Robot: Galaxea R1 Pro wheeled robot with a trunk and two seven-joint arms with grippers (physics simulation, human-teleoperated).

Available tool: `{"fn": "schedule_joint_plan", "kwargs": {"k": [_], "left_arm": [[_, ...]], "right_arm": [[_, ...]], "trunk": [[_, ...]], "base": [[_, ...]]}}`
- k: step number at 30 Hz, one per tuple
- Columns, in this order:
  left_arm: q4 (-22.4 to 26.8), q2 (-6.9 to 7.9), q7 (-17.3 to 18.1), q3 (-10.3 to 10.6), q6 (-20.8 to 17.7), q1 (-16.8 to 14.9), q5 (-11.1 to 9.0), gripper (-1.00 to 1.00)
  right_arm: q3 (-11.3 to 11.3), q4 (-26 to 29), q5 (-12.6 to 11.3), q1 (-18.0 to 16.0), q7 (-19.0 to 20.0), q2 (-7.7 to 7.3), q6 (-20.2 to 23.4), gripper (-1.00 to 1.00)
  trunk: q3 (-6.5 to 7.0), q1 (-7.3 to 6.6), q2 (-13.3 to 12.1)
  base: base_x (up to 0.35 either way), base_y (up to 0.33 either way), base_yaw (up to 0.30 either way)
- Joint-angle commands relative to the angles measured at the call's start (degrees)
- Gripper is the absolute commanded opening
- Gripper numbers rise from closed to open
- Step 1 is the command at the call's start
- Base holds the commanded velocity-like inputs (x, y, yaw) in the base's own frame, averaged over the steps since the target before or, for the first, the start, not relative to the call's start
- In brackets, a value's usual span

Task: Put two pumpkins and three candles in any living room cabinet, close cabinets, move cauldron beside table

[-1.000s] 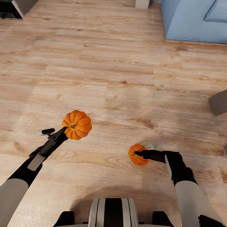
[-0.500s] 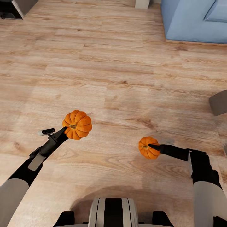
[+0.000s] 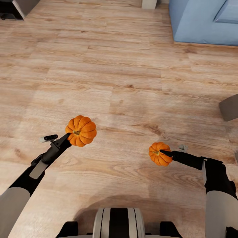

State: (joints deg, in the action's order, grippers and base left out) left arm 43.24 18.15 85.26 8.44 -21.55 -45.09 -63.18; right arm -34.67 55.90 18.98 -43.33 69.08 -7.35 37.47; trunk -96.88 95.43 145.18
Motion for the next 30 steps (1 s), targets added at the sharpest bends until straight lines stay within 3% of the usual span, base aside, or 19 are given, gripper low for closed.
{"fn": "schedule_joint_plan", "kwargs": {"k": [1,9,22,26,30], "left_arm": [[0.0,-0.02,0.0,0.0,0.02,0.0,-0.01,-1.0],[0.07,-0.04,0.06,0.0,-0.03,0.44,-0.33,-1.0],[5.81,0.01,-0.52,0.22,-0.78,0.53,0.31,-1.0],[6.1,0.26,-0.54,0.05,-0.85,0.45,2.58,-1.0],[6.38,0.11,-0.53,0.02,-0.86,0.32,3.21,-1.0]], "right_arm": [[-0.02,-0.01,-0.1,0.0,0.09,0.02,0.15,-1.0],[0.04,-0.33,-0.34,0.0,0.1,0.41,0.15,-1.0],[0.13,-0.36,-0.25,0.08,0.09,0.58,0.08,-1.0],[0.13,-0.2,-0.06,0.08,-0.04,0.64,0.15,-1.0],[0.13,-0.21,-0.05,0.08,-0.09,0.67,0.15,-1.0]], "trunk": [[0.0,0.0,0.0],[0.0,0.0,0.0],[2.88,-0.34,-0.17],[3.83,-0.44,-0.23],[4.92,-0.54,-0.28]], "base": [[0.0,0.0,0.0],[0.0,0.0,0.0],[0.0,0.0,0.0],[0.0,0.0,0.036],[0.0,0.0,0.218]]}}
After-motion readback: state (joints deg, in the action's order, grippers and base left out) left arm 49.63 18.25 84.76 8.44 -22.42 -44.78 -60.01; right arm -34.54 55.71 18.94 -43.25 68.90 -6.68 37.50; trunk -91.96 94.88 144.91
